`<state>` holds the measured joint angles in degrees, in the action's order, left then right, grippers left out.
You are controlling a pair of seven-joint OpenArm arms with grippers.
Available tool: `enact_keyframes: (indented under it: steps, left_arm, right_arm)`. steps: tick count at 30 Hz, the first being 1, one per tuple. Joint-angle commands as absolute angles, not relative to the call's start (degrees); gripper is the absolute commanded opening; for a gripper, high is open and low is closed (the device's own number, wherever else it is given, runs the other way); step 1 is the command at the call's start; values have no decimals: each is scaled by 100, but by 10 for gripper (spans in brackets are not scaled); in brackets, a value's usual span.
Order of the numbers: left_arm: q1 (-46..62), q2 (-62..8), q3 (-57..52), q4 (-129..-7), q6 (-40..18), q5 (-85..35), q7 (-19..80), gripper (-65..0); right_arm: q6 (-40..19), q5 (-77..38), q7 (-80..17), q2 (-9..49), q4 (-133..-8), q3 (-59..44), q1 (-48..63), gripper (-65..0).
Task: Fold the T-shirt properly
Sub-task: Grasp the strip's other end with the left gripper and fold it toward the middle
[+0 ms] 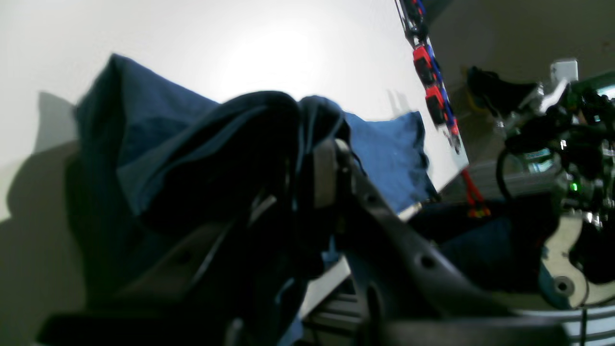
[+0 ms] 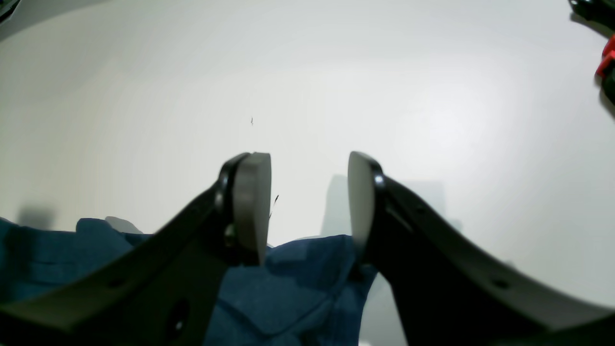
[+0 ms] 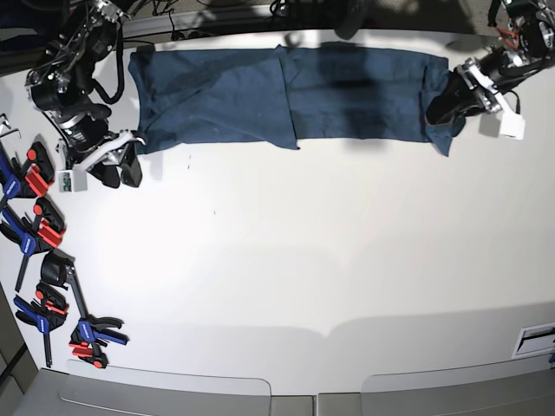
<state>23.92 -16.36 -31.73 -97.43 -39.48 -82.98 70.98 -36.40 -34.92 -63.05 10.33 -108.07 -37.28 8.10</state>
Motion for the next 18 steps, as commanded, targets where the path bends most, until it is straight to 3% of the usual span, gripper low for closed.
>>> enact_keyframes:
  steps: [1, 18]
  left_arm:
    - [2381, -1702, -3048, -9850, -4000, -8500, 7076, -650]
    - [2058, -1503, -1234, -9850, -4000, -7599, 6613, -650]
  right_arm:
    - [-3636, -3614, -6154, 1111, -10916, -3747, 744, -404]
    - [-3634, -3616, -6149, 1109, -10916, -3747, 746, -404]
